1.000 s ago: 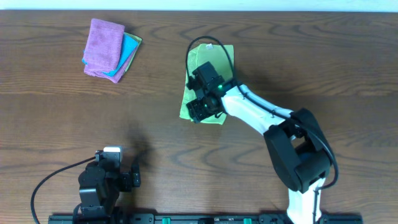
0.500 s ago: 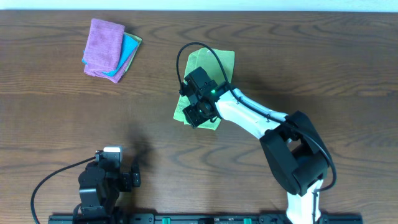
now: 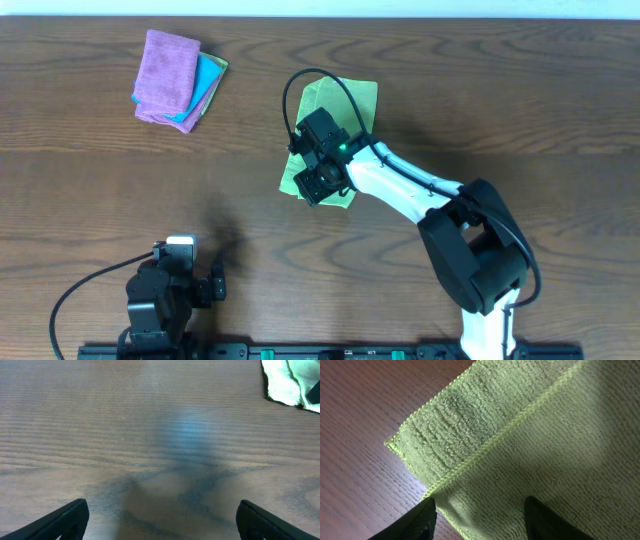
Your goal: Fold the cloth
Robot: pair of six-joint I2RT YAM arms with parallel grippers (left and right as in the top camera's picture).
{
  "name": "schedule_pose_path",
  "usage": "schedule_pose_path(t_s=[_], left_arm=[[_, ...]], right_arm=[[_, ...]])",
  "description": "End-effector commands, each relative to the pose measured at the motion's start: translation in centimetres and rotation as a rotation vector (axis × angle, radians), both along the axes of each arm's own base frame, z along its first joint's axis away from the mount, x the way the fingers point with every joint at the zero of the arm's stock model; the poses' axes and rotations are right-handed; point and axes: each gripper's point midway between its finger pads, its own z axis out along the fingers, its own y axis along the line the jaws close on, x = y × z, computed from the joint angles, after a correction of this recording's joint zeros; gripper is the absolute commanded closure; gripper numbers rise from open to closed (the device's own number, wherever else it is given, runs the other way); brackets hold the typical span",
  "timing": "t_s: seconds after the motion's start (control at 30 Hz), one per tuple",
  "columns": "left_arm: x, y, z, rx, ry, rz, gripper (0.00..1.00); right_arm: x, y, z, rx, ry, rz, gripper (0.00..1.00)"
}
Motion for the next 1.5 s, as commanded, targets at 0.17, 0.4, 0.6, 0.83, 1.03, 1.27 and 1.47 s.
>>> schedule_pose_path(t_s=[0.17, 0.4, 0.6, 0.83, 1.03, 1.27, 1.47], left_arm=[[-0.2, 0.1, -0.7, -0.002, 0.019, 0.011, 0.05], [-0.2, 0.1, -0.7, -0.002, 0.019, 0.011, 0.05], [-0.2, 0.1, -0.7, -0.002, 0.019, 0.011, 0.05], [-0.2, 0.1, -0.7, -0.002, 0.019, 0.011, 0.05], [-0.2, 0.1, -0.7, -0.002, 0.019, 0.011, 0.05], [-0.2, 0.1, -0.7, -0.002, 0.019, 0.011, 0.05], [-0.2, 0.1, -0.7, -0.002, 0.019, 0.011, 0.05]], right_arm=[[0.4, 0.8, 1.7, 0.022, -0.044, 0.038, 0.67], [0.5, 0.9, 1.7, 0.026, -0.049, 0.037, 0.86], [0.5, 0.9, 1.7, 0.026, -0.048, 0.038, 0.99], [1.9, 0.0, 4.7, 0.022, -0.137, -0.018, 0.99], [2.9, -2.2, 9.9, 0.001, -0.26, -0.088, 0.98], [1.8, -6.6, 10.0, -0.124, -0.201, -0.243, 0.99], [1.4, -11.1, 9.1, -0.187, -0.105, -0.487, 0.99]])
